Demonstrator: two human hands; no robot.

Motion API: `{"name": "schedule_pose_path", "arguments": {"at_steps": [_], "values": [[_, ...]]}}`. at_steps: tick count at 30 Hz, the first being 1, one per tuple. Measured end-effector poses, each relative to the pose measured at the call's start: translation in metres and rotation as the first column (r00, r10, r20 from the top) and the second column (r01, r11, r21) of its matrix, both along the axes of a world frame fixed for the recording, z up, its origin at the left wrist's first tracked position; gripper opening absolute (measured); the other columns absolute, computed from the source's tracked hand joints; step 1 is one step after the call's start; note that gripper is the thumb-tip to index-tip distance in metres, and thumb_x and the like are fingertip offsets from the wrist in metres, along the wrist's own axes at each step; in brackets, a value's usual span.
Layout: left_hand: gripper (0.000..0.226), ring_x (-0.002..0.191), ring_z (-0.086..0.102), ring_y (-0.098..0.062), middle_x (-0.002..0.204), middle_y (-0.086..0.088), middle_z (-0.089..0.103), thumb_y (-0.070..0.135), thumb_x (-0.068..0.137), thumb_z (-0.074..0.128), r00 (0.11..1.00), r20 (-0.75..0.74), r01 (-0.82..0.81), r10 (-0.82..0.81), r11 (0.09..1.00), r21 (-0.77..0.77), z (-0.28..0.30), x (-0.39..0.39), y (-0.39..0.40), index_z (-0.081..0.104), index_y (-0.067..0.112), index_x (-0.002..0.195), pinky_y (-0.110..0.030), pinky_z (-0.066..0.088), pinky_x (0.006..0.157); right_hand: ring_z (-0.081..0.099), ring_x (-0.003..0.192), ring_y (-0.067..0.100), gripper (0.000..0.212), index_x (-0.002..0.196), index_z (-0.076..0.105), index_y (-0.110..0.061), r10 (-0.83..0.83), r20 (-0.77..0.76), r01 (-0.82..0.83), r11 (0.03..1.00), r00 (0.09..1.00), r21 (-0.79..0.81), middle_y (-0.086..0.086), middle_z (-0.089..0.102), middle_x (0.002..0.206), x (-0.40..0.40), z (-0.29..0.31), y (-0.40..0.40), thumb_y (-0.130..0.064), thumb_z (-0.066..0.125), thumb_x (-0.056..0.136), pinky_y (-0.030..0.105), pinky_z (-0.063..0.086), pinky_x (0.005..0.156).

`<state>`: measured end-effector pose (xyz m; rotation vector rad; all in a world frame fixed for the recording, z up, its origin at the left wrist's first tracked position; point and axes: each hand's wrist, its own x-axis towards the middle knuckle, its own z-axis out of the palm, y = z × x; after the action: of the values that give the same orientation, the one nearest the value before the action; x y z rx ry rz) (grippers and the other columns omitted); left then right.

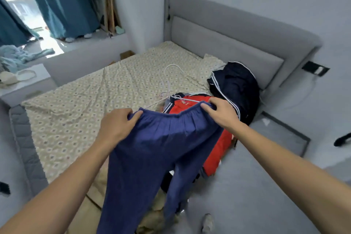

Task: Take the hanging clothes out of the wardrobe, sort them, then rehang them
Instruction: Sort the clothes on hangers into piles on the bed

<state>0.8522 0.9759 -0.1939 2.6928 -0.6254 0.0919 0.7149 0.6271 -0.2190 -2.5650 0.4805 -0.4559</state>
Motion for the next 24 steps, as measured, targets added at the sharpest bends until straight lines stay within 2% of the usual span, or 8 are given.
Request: {"name": "schedule_pose_path", "arguments": {"at_steps": [4, 10, 14, 17, 21, 24], "values": [[0.059, 0.074, 0.063, -0.035, 0.068, -0.003, 0.064, 0.064, 0.099, 0.049, 0.993, 0.018, 0.117, -0.117, 0.993, 0.003, 0.004, -0.009, -0.105, 0.051, 0.014, 0.067, -0.038, 0.043, 0.060, 0.056, 0.076, 0.020, 0.044, 0.073, 0.050, -0.025, -0.130, -0.010, 0.130, 0.991, 0.992, -0.015, -0.006, 0.057, 0.075, -0.041, 0.007, -0.089, -0.061, 0.057, 0.095, 0.038, 0.042, 0.067], [0.056, 0.080, 0.067, -0.034, 0.070, -0.001, 0.063, 0.064, 0.099, 0.048, 0.960, 0.003, 0.281, -0.281, 0.960, 0.007, -0.018, -0.012, -0.296, 0.056, 0.017, 0.069, -0.036, 0.039, 0.060, 0.057, 0.075, 0.021, 0.048, 0.072, 0.053, -0.024, -0.276, -0.038, 0.278, 0.959, 0.960, 0.049, -0.007, 0.059, 0.074, -0.079, -0.003, -0.261, -0.069, 0.051, 0.087, 0.042, 0.049, 0.070], [0.059, 0.077, 0.064, -0.033, 0.065, 0.004, 0.054, 0.067, 0.099, 0.045, 0.947, -0.017, 0.321, -0.321, 0.947, -0.023, -0.034, -0.005, -0.397, 0.055, 0.019, 0.067, -0.036, 0.033, 0.060, 0.056, 0.072, 0.018, 0.042, 0.073, 0.054, -0.024, -0.284, -0.063, 0.286, 0.958, 0.957, 0.028, -0.007, 0.060, 0.073, -0.085, -0.004, -0.362, -0.061, 0.058, 0.093, 0.038, 0.043, 0.066], [0.060, 0.076, 0.063, -0.032, 0.066, 0.005, 0.055, 0.069, 0.097, 0.042, 0.941, -0.034, 0.337, -0.337, 0.941, -0.025, -0.039, 0.001, -0.462, 0.054, 0.018, 0.067, -0.036, 0.034, 0.060, 0.055, 0.074, 0.019, 0.037, 0.075, 0.056, -0.023, -0.277, -0.091, 0.278, 0.960, 0.956, -0.002, -0.008, 0.060, 0.076, -0.082, 0.005, -0.425, -0.052, 0.062, 0.097, 0.035, 0.036, 0.065], [0.058, 0.074, 0.058, -0.033, 0.059, 0.005, 0.046, 0.062, 0.102, 0.046, 0.929, -0.066, 0.364, -0.365, 0.931, -0.030, -0.043, 0.013, -0.549, 0.048, 0.017, 0.064, -0.037, 0.031, 0.060, 0.056, 0.074, 0.019, 0.037, 0.076, 0.056, -0.023, -0.310, -0.106, 0.307, 0.951, 0.945, -0.044, -0.008, 0.060, 0.077, -0.070, 0.007, -0.506, -0.053, 0.062, 0.097, 0.036, 0.041, 0.065], [0.059, 0.069, 0.054, -0.030, 0.060, 0.004, 0.050, 0.061, 0.102, 0.045, 0.916, -0.070, 0.391, -0.394, 0.919, -0.050, -0.052, 0.035, -0.622, 0.049, 0.015, 0.066, -0.038, 0.029, 0.058, 0.056, 0.074, 0.020, 0.042, 0.076, 0.056, -0.020, -0.341, -0.117, 0.335, 0.940, 0.933, -0.070, -0.006, 0.060, 0.076, -0.055, 0.005, -0.573, -0.056, 0.060, 0.097, 0.040, 0.046, 0.067]]}}
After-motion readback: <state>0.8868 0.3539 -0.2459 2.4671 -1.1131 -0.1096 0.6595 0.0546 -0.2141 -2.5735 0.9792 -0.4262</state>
